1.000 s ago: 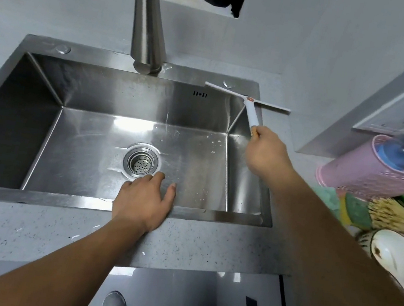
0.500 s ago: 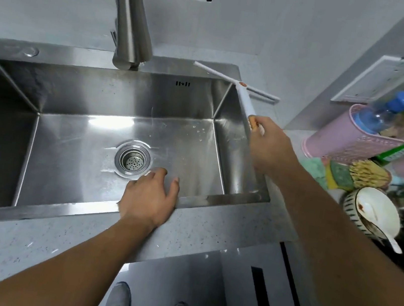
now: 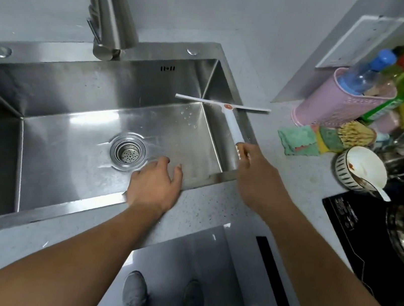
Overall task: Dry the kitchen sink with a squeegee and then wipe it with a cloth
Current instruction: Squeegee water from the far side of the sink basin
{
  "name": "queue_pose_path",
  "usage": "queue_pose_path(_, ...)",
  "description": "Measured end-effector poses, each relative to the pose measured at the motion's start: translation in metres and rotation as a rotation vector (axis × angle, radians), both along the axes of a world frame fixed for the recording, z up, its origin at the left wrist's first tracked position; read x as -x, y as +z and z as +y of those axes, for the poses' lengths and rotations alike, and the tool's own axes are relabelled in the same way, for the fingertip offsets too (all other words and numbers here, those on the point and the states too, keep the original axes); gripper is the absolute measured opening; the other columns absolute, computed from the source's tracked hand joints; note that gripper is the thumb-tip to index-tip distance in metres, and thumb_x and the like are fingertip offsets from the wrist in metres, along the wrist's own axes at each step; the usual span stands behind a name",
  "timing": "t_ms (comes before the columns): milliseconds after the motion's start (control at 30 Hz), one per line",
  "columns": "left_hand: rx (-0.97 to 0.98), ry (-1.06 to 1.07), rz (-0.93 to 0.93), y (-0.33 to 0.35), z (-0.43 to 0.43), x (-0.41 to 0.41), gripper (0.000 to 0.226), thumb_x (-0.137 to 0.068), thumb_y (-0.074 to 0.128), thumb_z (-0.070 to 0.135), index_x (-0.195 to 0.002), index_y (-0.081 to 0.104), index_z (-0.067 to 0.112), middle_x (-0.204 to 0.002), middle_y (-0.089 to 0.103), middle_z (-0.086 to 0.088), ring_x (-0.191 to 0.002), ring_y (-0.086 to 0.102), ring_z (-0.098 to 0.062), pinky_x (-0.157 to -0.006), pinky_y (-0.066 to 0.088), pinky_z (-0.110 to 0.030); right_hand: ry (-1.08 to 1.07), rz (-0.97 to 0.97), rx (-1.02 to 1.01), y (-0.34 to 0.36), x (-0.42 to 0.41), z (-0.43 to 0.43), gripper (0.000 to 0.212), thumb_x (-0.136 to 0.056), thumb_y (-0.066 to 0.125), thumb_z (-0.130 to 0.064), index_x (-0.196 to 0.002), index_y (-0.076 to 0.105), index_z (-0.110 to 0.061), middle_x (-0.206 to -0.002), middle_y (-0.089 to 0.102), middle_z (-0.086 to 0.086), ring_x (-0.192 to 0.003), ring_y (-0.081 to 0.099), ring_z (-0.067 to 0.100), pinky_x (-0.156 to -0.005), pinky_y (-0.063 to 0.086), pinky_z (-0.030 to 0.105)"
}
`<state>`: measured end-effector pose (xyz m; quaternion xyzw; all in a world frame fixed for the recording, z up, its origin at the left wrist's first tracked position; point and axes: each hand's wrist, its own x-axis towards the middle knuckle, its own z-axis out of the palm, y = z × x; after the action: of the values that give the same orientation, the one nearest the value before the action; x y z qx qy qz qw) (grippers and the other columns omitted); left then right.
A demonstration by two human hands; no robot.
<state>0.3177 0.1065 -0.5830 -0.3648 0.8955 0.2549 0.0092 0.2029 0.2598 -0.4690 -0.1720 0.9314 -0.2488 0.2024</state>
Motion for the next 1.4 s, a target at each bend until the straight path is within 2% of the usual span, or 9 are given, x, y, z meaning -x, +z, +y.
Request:
queue_pose_path(167, -0.006, -0.002, 0.015, 0.002, 0.001, -0.001, 0.055, -0.096, 0.025, 0.056, -0.124, 0.056, 0.021, -0.118, 0.069, -0.010, -0.107, 0.061, -0.035, -0.092, 0.042, -0.041, -0.024, -0.035, -0.024, 0.024, -0.047, 0.034, 0.037, -0.106, 0.032, -0.038, -0.141, 0.041, -0.039, -0.080, 0.059, -0.012, -0.069, 0.060, 0.006, -0.055, 0.044, 0.023)
queue_pose_path(267, -0.003, -0.005, 0.024, 0.002, 0.001, 0.001, 0.054, -0.096, 0.025, 0.055, -0.123, 0.056, 0.020, -0.118, 0.069, -0.011, -0.107, 0.062, -0.035, -0.092, 0.042, -0.041, -0.007, 0.091, 0.040, 0.031, -0.034, 0.027, 0.036, -0.105, 0.033, -0.036, -0.140, 0.043, -0.040, -0.079, 0.061, -0.011, -0.068, 0.062, 0.009, -0.057, 0.049, 0.028)
queue_pose_path(433, 0.010, 0.007, 0.019, 0.000, 0.001, 0.002, 0.048, -0.098, 0.029, 0.049, -0.124, 0.057, 0.019, -0.118, 0.068, -0.011, -0.108, 0.062, -0.034, -0.094, 0.041, -0.042, -0.066, 0.090, 0.010, 0.015, 0.027, -0.002, 0.035, -0.103, 0.032, -0.024, -0.130, 0.053, -0.028, -0.097, 0.065, 0.008, -0.084, 0.061, 0.029, -0.076, 0.052, 0.042)
queue_pose_path(700, 0.051, 0.042, 0.035, -0.001, 0.001, 0.002, 0.040, -0.096, 0.030, 0.042, -0.113, 0.059, 0.020, -0.112, 0.070, -0.012, -0.102, 0.063, -0.035, -0.091, 0.043, -0.042, 0.057, 0.025, -0.017, -0.003, -0.028, 0.057, 0.035, -0.106, 0.033, -0.029, -0.139, 0.043, -0.030, -0.077, 0.062, -0.003, -0.063, 0.060, 0.011, -0.051, 0.040, 0.023)
queue_pose_path(867, -0.002, 0.096, 0.130, 0.003, 0.004, -0.003, 0.043, -0.094, 0.032, 0.038, -0.122, 0.059, 0.020, -0.120, 0.069, -0.013, -0.107, 0.061, -0.038, -0.095, 0.046, -0.043, 0.077, 0.018, 0.044, 0.011, -0.045, 0.093, 0.042, -0.105, 0.036, -0.031, -0.147, 0.042, -0.034, -0.091, 0.064, -0.012, -0.066, 0.058, 0.001, -0.054, 0.041, 0.009)
queue_pose_path(967, -0.033, 0.103, 0.253, 0.012, 0.003, -0.010, 0.042, -0.093, 0.037, 0.033, -0.121, 0.062, 0.015, -0.118, 0.070, -0.011, -0.106, 0.063, -0.035, -0.096, 0.047, -0.043, 0.124, 0.073, 0.105, 0.021, -0.040, 0.098, 0.043, -0.105, 0.039, -0.031, -0.147, 0.042, -0.035, -0.069, 0.064, -0.005, -0.052, 0.058, 0.005, -0.044, 0.042, 0.010)
queue_pose_path(1100, 0.095, 0.116, 0.227, 0.026, -0.015, -0.038, 0.029, -0.091, 0.045, 0.030, -0.108, 0.065, 0.018, -0.104, 0.072, -0.008, -0.095, 0.063, -0.034, -0.087, 0.045, -0.040, 0.257, 0.020, 0.151, 0.016, -0.034, 0.072, 0.040, -0.104, 0.041, -0.029, -0.143, 0.047, -0.033, -0.058, 0.060, 0.000, -0.046, 0.056, 0.001, -0.039, 0.041, 0.012)
queue_pose_path(1200, 0.152, 0.168, 0.143, 0.035, -0.040, -0.072, 0.027, -0.093, 0.051, 0.029, -0.112, 0.065, 0.015, -0.109, 0.070, -0.010, -0.102, 0.062, -0.034, -0.091, 0.042, -0.042, 0.326, -0.092, 0.194, 0.003, -0.044, 0.034, 0.036, -0.103, 0.044, -0.029, -0.136, 0.055, -0.036, -0.066, 0.063, -0.004, -0.052, 0.061, 0.005, -0.043, 0.048, 0.019)
queue_pose_path(1400, 0.223, 0.340, 0.064, 0.058, -0.111, -0.163, 0.032, -0.096, 0.050, 0.030, -0.118, 0.066, 0.012, -0.116, 0.067, -0.012, -0.104, 0.062, -0.033, -0.092, 0.047, -0.043, 0.431, -0.190, 0.316, -0.003, -0.090, -0.061, 0.039, -0.099, 0.048, -0.024, -0.126, 0.058, -0.050, -0.075, 0.067, -0.006, -0.058, 0.061, 0.003, -0.040, 0.038, 0.011)
